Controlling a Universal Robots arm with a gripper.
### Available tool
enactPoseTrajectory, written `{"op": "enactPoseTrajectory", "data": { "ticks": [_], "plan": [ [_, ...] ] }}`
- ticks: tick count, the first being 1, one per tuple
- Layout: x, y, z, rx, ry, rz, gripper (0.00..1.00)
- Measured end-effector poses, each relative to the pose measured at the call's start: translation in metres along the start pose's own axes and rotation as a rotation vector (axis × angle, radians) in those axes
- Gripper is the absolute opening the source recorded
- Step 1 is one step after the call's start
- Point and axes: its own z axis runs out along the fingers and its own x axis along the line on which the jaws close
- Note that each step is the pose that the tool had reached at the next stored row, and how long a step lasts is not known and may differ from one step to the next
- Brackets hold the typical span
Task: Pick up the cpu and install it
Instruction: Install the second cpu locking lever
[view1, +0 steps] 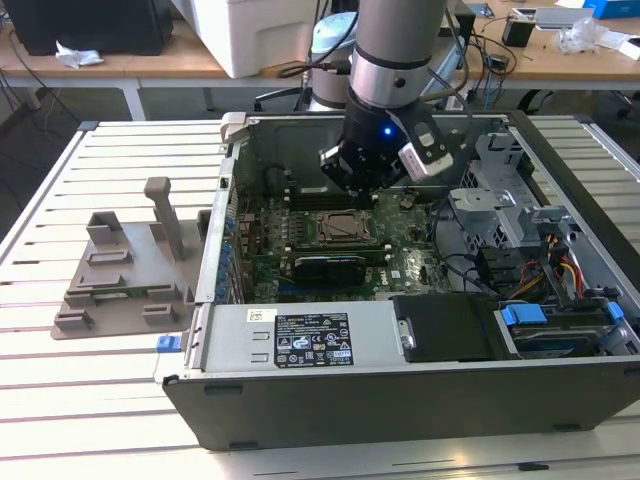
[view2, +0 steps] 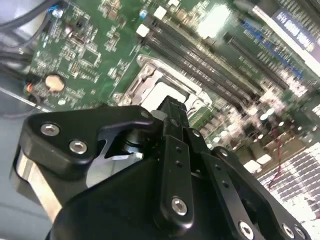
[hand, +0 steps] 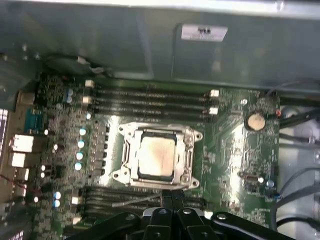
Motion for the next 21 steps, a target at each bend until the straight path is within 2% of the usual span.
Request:
{"op": "enactPoseTrajectory", "data": {
  "ticks": [2,11,15,21],
  "plan": [
    [0.0013,-0.0042,0.0041,-0.0002,-0.0001,0.000,0.11],
    [0.0117,-0.0074,0.0238,0.0001,0.0000,0.000,0.11],
    [0.0229,-0.0088,0.0325,0.0000,-0.0001,0.000,0.11],
    [0.0308,-0.0123,0.0460,0.0002,0.0001,0.000,0.11]
  ]
}}
